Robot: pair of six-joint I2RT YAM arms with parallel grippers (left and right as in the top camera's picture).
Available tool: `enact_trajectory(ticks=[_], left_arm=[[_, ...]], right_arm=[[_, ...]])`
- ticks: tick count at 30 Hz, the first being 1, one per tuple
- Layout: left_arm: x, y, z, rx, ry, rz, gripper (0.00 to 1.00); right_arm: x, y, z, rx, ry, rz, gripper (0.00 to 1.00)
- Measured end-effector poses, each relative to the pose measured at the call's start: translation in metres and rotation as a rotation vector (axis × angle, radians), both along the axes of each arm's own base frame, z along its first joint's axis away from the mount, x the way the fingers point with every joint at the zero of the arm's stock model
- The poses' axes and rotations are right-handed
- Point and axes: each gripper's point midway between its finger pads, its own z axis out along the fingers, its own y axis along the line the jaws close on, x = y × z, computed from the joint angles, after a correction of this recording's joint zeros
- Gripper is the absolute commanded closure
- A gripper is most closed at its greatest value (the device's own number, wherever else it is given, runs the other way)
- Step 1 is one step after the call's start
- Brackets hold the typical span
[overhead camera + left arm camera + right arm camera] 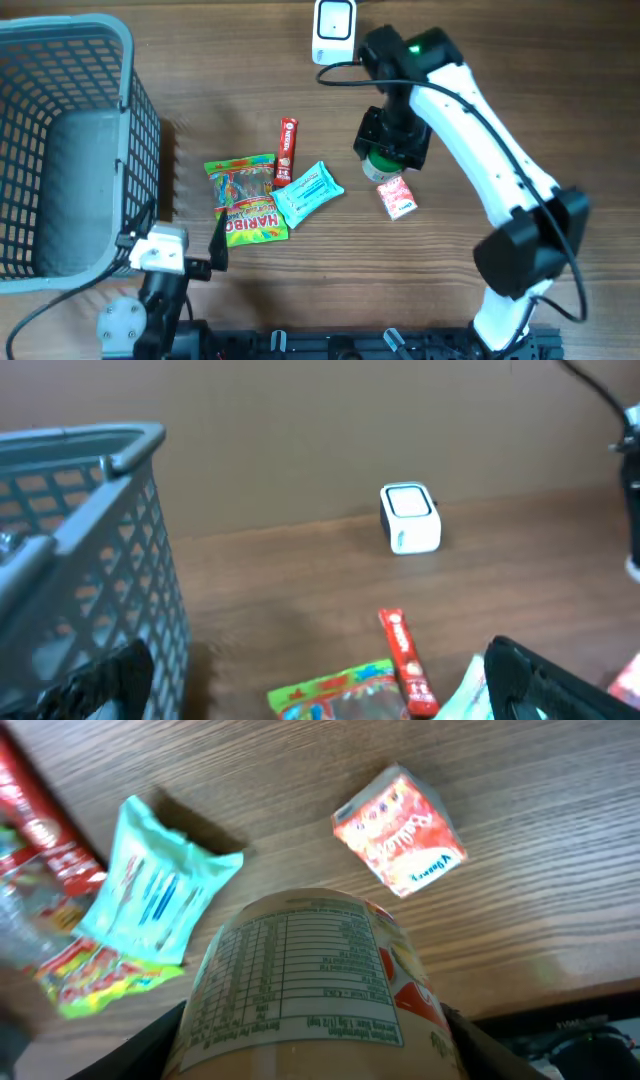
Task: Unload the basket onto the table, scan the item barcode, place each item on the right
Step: 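Carry the jar to the white scanner and hold it there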
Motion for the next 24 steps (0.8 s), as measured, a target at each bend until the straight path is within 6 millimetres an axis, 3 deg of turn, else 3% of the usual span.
enact_trajectory(ticks=[2,4,6,8,11,12,16,19,21,24], left_arm=[[0.01,0.0,-0.008,-0.074,-0.011,0.008,0.0],[0.016,0.0,-0.033,-0.105,0.046,0.015,0.0],[0.017,0.0,-0.051,-0.115,0.1,0.019,0.0],[0.017,0.0,-0.052,-0.12,0.104,0.02,0.0],[0.016,0.0,-0.057,-0.127,0.126,0.023,0.0],[0.015,0.0,-0.063,-0.129,0.151,0.025,0.0],[-0.004,0.0,-0.111,-0.133,0.364,0.038,0.0],[-0.018,0.0,-0.136,-0.134,0.48,0.046,0.0],[-0.024,-0.001,-0.144,-0.134,0.52,0.048,0.0],[-0.025,-0.001,-0.145,-0.134,0.526,0.048,0.0]], right_arm=[[-0.005,-0.001,0.021,0.035,-0.049,0.021,0.45],[-0.008,-0.002,0.036,0.059,-0.088,0.025,0.45],[-0.009,-0.004,0.044,0.063,-0.118,0.025,0.45],[0.004,-0.003,0.046,0.06,-0.185,0.028,0.45],[0.041,0.001,0.052,0.056,-0.348,0.033,0.46],[0.066,0.005,0.059,0.06,-0.459,0.032,0.46],[0.146,0.011,0.096,0.031,-0.847,0.009,0.45],[0.177,0.019,0.112,0.038,-1.003,0.024,0.44],[0.206,0.031,0.11,0.032,-1.097,0.065,0.44],[0.253,0.052,0.068,-0.009,-1.179,0.159,0.44]])
